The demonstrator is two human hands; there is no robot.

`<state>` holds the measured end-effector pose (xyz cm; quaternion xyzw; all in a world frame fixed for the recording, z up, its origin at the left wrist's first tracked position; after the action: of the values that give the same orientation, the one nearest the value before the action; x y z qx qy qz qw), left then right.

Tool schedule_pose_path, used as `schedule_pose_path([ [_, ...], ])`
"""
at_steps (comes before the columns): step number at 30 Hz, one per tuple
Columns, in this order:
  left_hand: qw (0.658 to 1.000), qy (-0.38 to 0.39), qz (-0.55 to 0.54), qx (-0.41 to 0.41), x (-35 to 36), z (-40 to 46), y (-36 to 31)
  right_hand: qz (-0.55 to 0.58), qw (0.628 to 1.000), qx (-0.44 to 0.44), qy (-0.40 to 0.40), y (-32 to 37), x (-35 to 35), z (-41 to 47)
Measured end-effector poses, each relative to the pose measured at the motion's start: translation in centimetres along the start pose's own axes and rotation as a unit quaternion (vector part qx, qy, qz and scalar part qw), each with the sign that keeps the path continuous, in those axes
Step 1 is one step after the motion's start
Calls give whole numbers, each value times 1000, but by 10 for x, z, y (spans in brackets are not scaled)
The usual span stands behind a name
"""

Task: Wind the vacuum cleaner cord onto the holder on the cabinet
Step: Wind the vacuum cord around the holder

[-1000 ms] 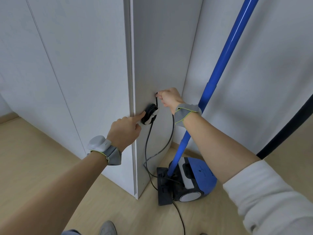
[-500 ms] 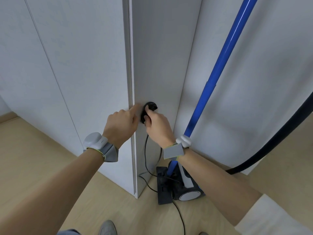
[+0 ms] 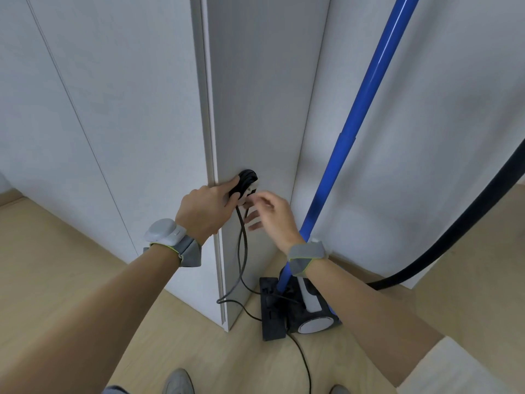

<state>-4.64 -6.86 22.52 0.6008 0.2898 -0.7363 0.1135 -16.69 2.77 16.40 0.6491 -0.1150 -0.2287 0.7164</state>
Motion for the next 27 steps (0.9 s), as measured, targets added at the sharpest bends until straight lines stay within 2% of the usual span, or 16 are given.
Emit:
schedule_pose_path([
  [2, 1000, 8, -10, -3, 1, 2, 0, 74, 993, 71, -58, -20, -20, 10],
  [5, 1000, 7, -27, -4, 3, 3, 1, 126, 983, 125, -52, -38, -26, 30],
  [8, 999, 2, -52, -4, 10, 7, 3, 163, 978, 117, -51, -42, -19, 47],
  [13, 999, -7, -35, 10, 17, 13, 6, 221, 970, 87, -55, -54, -17, 57],
  [19, 999, -9, -11, 33, 19, 15, 4, 331, 939, 84, -30, -65, -11, 58],
  [22, 999, 0, -19, 30, 21, 15, 4, 326, 941, 88, -35, -64, -10, 59],
  [27, 999, 11, -27, 29, 19, 16, 6, 257, 963, 77, -22, -57, -17, 63],
])
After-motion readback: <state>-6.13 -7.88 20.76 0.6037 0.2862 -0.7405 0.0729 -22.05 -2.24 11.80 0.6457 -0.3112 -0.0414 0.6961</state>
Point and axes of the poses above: each hand's wrist, its own z-axis towards the middle knuckle, its own x-axis out of the palm, y = z × x, the point moved 8 cm from there along z, towards the middle knuckle, and after that the axes turned 14 degrees about y, right-handed, at the moved point
